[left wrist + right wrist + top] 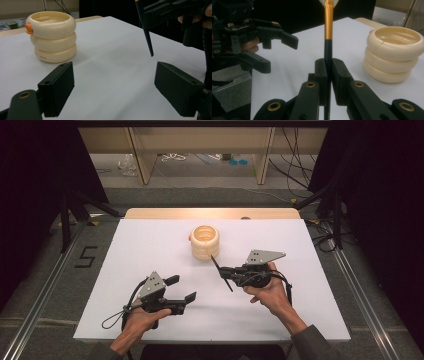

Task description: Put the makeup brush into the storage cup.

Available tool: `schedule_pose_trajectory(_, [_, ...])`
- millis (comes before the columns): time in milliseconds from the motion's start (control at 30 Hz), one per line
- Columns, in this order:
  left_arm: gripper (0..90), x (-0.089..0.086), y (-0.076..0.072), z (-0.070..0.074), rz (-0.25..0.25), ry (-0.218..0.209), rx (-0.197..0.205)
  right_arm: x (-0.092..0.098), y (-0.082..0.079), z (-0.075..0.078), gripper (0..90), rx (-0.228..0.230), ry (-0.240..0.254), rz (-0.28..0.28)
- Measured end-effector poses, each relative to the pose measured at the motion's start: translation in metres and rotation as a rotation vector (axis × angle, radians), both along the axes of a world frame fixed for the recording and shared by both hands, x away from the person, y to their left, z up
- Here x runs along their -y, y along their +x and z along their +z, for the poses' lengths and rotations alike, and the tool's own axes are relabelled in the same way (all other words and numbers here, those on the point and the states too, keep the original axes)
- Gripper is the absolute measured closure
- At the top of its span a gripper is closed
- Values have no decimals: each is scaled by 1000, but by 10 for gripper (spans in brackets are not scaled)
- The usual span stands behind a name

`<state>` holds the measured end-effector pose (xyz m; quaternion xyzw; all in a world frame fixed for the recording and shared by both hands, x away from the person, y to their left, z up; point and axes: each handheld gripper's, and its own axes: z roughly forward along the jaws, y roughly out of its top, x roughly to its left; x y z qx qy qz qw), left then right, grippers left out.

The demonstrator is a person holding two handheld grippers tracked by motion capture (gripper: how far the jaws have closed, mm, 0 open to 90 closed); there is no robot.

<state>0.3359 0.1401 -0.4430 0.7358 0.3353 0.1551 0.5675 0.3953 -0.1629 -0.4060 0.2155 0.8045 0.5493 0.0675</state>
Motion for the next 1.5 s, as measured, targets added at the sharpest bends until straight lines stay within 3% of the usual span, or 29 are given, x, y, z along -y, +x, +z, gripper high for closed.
schedule_pose_trajectory(67, [159, 3, -1, -1, -9, -17, -2, 0, -2, -1, 836, 9, 3, -5])
schedule_pose_trajectory(233, [162, 9, -2, 1, -27, 0, 18, -4, -6, -5, 836, -16, 13, 4])
schedule_pose_trajectory(267, [163, 10, -1, 1, -37, 0, 25, -6, -5, -6, 836, 4, 32, 12])
schedule_pose_trajectory(333, [164, 12, -2, 1, -32, -6, 13, -9, -7, -4, 836, -9, 37, 15])
schedule_pose_trajectory(367, [165, 14, -2, 1, -33, -7, 12, -10, -7, -4, 836, 8, 43, 17])
schedule_pose_trajectory(533, [167, 22, -3, 0, -75, -3, 17, -17, -10, -2, 836, 6, 69, 31])
schedule_pose_trajectory(700, [181, 30, -5, -1, -92, -19, -7, -19, -12, -2, 836, 14, 77, 31])
schedule_pose_trajectory(767, [186, 34, -5, -2, -97, -30, -17, -21, -14, -2, 836, -6, 88, 44])
schedule_pose_trajectory(833, [189, 36, -5, -2, -112, -31, -13, -23, -15, -2, 836, 9, 93, 48])
schedule_pose_trajectory(900, [190, 37, -5, -2, -110, -36, -25, -25, -16, -2, 836, 18, 93, 56])
schedule_pose_trajectory(967, [191, 38, -5, -3, -116, -30, -19, -27, -18, -3, 836, -6, 93, 62])
schedule_pose_trajectory(1000, [193, 39, -5, -3, -116, -37, -22, -28, -18, -3, 836, 15, 95, 65])
schedule_pose_trajectory(1067, [201, 41, -5, -3, -111, -31, -29, -30, -19, -3, 836, -8, 100, 74])
schedule_pose_trajectory(1167, [214, 41, -6, -3, -114, -36, -30, -33, -20, -5, 836, 7, 101, 82])
schedule_pose_trajectory(1200, [221, 41, -5, -2, -114, -34, -25, -34, -22, -5, 836, -12, 97, 88])
schedule_pose_trajectory(1267, [237, 40, -5, -2, -115, -37, -21, -36, -22, -5, 836, -9, 104, 91])
schedule_pose_trajectory(1300, [243, 40, -4, -3, -119, -55, -29, -36, -22, -5, 836, 13, 105, 89])
schedule_pose_trajectory(1367, [252, 40, -5, -2, -111, -47, -32, -37, -24, -4, 836, -11, 101, 93])
schedule_pose_trajectory(1500, [277, 41, -5, -3, -115, -47, -40, -38, -24, -5, 836, -5, 96, 91])
